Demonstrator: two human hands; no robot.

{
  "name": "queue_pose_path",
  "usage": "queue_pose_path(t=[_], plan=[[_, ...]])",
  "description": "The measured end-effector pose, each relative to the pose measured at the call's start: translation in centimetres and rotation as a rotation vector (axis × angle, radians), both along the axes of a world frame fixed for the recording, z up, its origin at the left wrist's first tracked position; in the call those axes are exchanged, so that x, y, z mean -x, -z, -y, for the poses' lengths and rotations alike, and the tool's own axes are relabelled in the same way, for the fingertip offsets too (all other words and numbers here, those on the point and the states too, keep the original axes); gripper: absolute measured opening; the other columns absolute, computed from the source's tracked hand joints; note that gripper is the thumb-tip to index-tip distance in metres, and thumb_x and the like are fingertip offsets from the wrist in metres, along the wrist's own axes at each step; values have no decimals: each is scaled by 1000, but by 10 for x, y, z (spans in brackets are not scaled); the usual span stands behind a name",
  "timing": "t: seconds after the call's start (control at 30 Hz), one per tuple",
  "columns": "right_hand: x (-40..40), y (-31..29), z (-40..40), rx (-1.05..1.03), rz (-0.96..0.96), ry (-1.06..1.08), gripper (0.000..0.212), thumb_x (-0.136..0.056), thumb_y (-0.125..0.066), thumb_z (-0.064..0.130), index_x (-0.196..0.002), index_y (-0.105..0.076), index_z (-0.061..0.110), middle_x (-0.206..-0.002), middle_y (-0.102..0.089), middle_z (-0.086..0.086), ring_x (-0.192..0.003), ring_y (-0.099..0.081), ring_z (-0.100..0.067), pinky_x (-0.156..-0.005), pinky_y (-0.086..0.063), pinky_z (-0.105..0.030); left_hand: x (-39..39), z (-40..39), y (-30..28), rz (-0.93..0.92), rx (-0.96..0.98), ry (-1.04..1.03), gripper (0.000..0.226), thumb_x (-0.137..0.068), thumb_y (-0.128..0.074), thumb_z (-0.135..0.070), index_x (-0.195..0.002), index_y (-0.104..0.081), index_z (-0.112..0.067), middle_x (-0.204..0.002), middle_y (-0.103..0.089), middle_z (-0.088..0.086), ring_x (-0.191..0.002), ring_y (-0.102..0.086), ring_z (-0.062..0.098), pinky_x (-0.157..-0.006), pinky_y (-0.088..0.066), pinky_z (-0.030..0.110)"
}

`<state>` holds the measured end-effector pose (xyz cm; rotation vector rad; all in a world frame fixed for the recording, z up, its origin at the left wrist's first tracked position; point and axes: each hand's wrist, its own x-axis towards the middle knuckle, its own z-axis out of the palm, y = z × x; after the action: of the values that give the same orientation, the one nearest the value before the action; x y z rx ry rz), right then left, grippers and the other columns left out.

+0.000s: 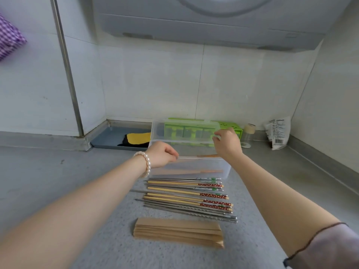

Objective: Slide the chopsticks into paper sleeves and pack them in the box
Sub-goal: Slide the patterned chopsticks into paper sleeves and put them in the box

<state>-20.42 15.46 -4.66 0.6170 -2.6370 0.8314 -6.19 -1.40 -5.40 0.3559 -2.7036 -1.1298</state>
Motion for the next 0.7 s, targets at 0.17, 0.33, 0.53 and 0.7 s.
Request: queue_pose_path(t=[0.17,0.33,0.53,0.7], plan=[[-53,-10,-29,-70,102,-379,8,-80,-71,15,-83,-71,8,-70,-64,-1,-58,-55,-13,-60,-48,-25,-12,-4,-2,20,10,-28,20,-87,-60,-14,-105,-68,-13,-118,-64,3,-102,-56,12,-88,-41,22],[-87,14,-57,-371,357,-457,8,-77,-73,16,-82,-72,10,-67,-62,6,-61,-57,-8,-59,-46,-17,-40,-18,-1,-175,217,-216,19,-84,-59,-26,-99,-64,-37,-112,-63,-16,-111,-55,10,-101,-39,35],[-98,49,-76,-384,300,-337,10,-81,-69,17,-90,-72,13,-90,-65,1,-83,-57,-13,-76,-45,-22,-88,-61,22,92,337,196,9,-83,-66,-29,-90,-69,-24,-90,-65,-12,-87,-61,6,-86,-51,27],[-100,64,-81,-262,282,-259,7,-83,-67,17,-88,-70,14,-100,-67,-5,-88,-55,-16,-79,-42,-25,-100,-67,44,129,282,195,19,-82,-67,-30,-99,-69,-22,-93,-63,-12,-89,-61,7,-84,-50,24]])
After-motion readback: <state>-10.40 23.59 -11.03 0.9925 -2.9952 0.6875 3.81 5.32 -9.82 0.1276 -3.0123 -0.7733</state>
